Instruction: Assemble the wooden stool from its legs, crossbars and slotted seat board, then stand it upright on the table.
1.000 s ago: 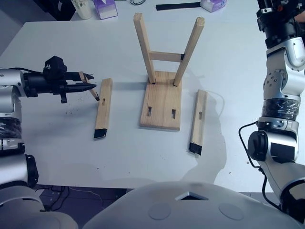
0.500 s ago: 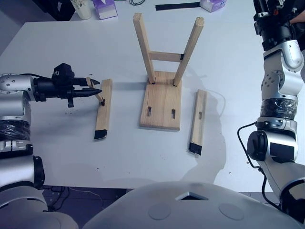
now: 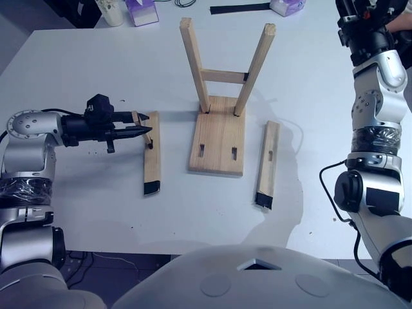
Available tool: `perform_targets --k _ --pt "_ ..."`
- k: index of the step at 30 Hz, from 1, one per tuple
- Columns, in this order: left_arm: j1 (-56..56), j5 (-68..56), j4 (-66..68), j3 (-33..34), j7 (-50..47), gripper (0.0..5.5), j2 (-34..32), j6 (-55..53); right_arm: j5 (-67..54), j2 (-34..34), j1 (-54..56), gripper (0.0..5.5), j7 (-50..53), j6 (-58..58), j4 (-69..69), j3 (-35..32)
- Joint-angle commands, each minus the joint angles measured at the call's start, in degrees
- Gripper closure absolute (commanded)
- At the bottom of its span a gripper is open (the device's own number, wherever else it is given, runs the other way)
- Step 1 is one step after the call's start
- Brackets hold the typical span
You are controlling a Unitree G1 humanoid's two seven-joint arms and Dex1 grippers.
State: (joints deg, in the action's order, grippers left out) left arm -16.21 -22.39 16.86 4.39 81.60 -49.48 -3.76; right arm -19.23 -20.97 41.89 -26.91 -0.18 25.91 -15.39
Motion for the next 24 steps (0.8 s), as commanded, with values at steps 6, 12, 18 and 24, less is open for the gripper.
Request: perform_targets --k 6,12,18,24 --pt "4.4 0.98 -3.71 -3.99 1.97 4.21 -0.17 -2.58 1.08 -1.58 0.52 4.24 0.36 1.53 2.26 -0.66" --pt "6.57 3.94 0.53 -5.07 1.48 4.21 -0.91 0.86 1.13 -0.84 0.71 4.24 0.47 2.36 3.69 -0.34" --pt "5.39 6.61 6.77 -9.16 3.72 4.21 -0.86 3.1 1.3 0.05 0.63 4.24 0.97 2.86 4.36 0.03" --pt "2.51 7.59 10.1 -12.07 5.85 4.21 -1.59 3.8 1.08 2.01 -1.55 4.24 1.76 2.65 2.19 0.29"
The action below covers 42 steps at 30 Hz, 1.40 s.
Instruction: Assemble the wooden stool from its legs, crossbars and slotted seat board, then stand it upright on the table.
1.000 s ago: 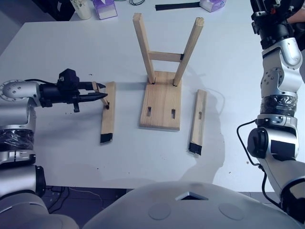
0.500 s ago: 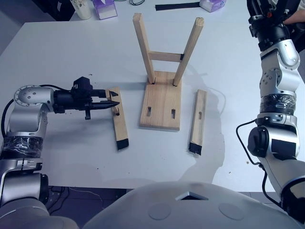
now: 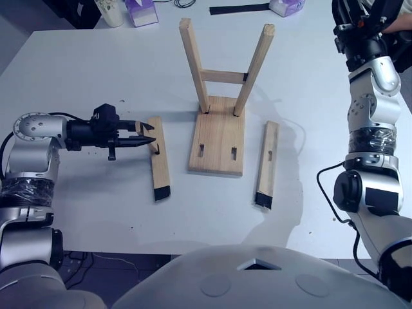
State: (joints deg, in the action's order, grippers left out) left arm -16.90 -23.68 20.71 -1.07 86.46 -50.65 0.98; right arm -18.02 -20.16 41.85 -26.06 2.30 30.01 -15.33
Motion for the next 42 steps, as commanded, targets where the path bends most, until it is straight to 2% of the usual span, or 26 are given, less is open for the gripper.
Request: perform_targets --k 1,12,19,29,36,42 --pt "2.59 9.43 6.92 -7.26 1.47 4.21 -0.79 -0.55 -0.18 1.55 -2.08 4.24 1.21 0.11 -2.4 0.22" --pt "-9.53 14.65 17.3 -15.07 4.72 4.21 0.41 4.35 -0.42 5.92 -7.42 4.24 5.22 -0.34 -7.16 0.09" --pt "-7.23 16.32 21.7 -17.78 3.66 4.21 0.42 9.3 -0.01 7.42 -8.64 4.24 7.44 -0.51 -7.55 0.1" --pt "-14.97 14.24 27.04 -17.1 5.13 4.21 2.63 6.36 0.01 7.85 -8.05 4.24 7.79 -0.73 -6.7 1.08" --pt "-14.62 14.49 28.37 -17.33 4.5 4.21 4.06 7.38 -0.11 8.15 -8.61 4.24 7.99 -0.61 -6.68 1.24" --pt "-16.8 12.1 28.35 -13.96 2.01 4.21 4.82 7.05 0.25 8.2 -9.21 4.24 8.74 0.07 -5.83 0.92"
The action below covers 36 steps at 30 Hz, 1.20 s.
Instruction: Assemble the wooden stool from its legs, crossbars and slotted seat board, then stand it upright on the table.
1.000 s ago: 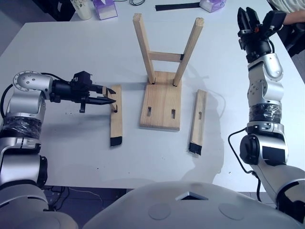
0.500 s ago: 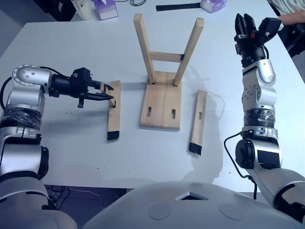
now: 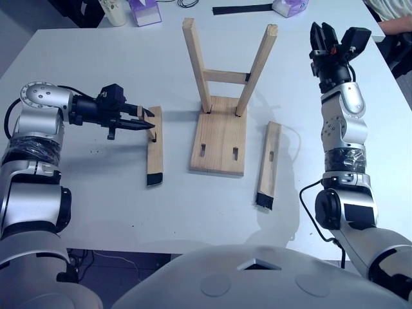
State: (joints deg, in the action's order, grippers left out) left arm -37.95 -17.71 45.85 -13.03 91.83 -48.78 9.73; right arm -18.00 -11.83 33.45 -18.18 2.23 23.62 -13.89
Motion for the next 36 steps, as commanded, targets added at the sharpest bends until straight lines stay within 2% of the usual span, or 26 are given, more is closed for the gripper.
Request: perform_targets --k 1,5,6,11,21,27,31,36 --pt "4.05 5.96 2.95 -1.49 -3.98 4.21 2.96 -1.6 0.28 -0.03 -0.91 4.24 0.98 0.27 0.74 -0.5" --pt "2.52 6.61 3.08 0.69 -9.61 4.21 3.57 -0.25 0.29 -0.17 -1.67 4.24 1.7 0.84 0.88 -0.87" --pt "2.6 6.25 2.34 1.36 -10.12 3.83 3.31 -0.32 0.28 -0.3 -1.73 4.24 1.78 0.99 1.09 -1.02" --pt "5.2 4.32 -4.33 5.84 -12.43 3.08 2.84 -2.53 0.25 -0.47 -3.54 4.24 2.6 1.26 0.81 -1.85" --pt "22.5 -3.04 -29.61 17.63 -17.46 3.08 -0.76 -14.55 1.01 -0.9 -5.77 4.24 3.06 1.52 1.85 -1.94" --pt "22.9 -3.3 -32.51 22.21 -23.4 3.08 -0.09 -16.47 0.93 -1.37 -7.88 4.24 4.02 1.26 0.22 -2.59" --pt "25.35 -7.85 -40.03 27.76 -30.37 3.08 2.66 -21.01 0.93 -1.52 -8.16 4.24 3.69 0.44 -0.32 -1.88" --pt "31.98 -13.99 -56.82 31.74 -41.11 3.08 7.97 -28.42 1.48 -3.31 -7.99 4.24 2.61 -0.31 0.27 -1.51"
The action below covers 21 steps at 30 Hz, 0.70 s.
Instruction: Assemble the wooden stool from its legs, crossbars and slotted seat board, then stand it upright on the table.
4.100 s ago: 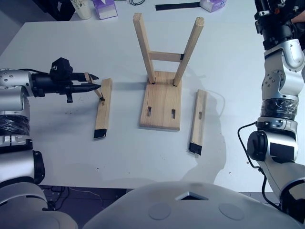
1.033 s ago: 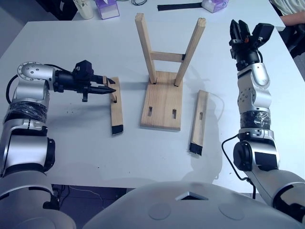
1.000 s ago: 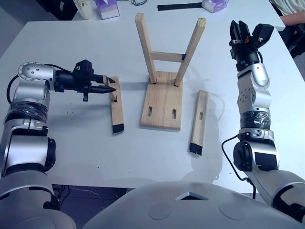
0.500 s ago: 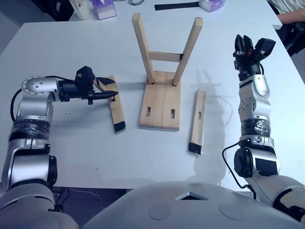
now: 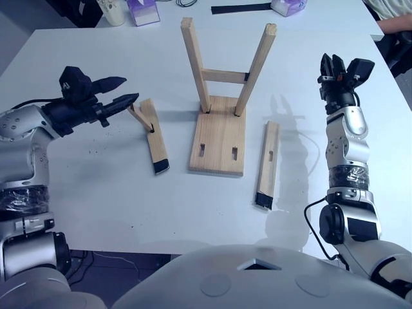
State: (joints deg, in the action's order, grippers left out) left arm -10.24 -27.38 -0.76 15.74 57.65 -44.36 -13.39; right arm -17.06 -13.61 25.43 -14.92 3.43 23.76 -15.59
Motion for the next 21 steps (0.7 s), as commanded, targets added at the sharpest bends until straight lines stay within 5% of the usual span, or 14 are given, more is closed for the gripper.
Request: perform_targets --k 1,10,21 --pt "4.73 -5.42 -12.65 3.77 -9.61 3.08 5.1 -6.23 0.55 -1.86 0.25 4.24 -0.68 -1.61 0.28 0.03" --pt "1.36 1.41 -19.88 0.26 -46.68 3.08 28.41 -8.79 1.1 -0.74 1.64 4.24 -0.45 -1.78 0.47 1.7" --pt "-6.16 3.79 -19.87 4.73 -56.85 3.08 30.13 -8.16 0.94 -0.02 2.02 4.24 0.1 -1.36 0.99 1.84"
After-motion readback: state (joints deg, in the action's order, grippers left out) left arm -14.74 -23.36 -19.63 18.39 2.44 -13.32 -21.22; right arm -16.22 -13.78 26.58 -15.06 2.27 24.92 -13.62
